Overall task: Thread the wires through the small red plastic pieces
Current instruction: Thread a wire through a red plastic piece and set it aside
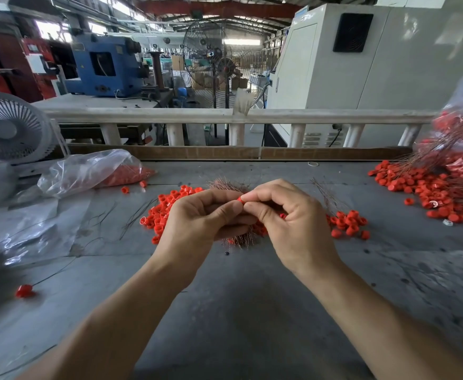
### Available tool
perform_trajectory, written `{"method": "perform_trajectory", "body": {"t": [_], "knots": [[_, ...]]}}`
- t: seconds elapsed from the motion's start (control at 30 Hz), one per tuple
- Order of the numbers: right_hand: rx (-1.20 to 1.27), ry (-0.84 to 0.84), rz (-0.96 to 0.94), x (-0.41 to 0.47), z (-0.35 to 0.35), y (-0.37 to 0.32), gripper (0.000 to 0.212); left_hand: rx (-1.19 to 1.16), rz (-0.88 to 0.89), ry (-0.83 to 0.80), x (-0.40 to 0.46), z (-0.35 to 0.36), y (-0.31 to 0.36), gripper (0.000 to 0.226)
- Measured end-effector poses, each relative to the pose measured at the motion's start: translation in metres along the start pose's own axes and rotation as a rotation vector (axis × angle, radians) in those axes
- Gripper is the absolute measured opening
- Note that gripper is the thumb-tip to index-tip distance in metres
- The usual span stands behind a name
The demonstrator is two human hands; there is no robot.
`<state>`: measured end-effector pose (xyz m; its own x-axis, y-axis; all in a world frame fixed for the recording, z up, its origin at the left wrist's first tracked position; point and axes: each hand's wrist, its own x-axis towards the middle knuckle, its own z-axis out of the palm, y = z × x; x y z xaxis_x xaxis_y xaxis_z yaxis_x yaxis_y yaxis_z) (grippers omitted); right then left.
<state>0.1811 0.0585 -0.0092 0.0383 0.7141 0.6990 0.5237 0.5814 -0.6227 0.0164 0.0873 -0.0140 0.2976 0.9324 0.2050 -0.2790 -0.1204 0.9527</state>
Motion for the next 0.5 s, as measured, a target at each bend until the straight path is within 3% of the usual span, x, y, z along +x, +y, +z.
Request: {"method": "perform_trajectory", "body": {"t": [0.13,0.27,0.37,0.5], "knots": [[-0.254,-0.062,-0.128,-0.001,-0.001,-0.002,0.018,-0.099,-0.097,0.008,0.000,-0.002,0.000,0.033],[-0.461,0.056,-0.188,-0.004,0.007,-0.007,0.014,-0.170,-0.170,-0.013,0.000,0.001,0.000,0.041],[-0.464,0.078,-0.190,-0.005,0.009,-0.008,0.011,-0.217,-0.213,-0.023,-0.001,0.002,0.002,0.049],[-0.430,0.091,-0.171,-0.005,0.007,-0.005,0.008,-0.228,-0.233,-0.016,0.000,0.001,0.004,0.036]]}}
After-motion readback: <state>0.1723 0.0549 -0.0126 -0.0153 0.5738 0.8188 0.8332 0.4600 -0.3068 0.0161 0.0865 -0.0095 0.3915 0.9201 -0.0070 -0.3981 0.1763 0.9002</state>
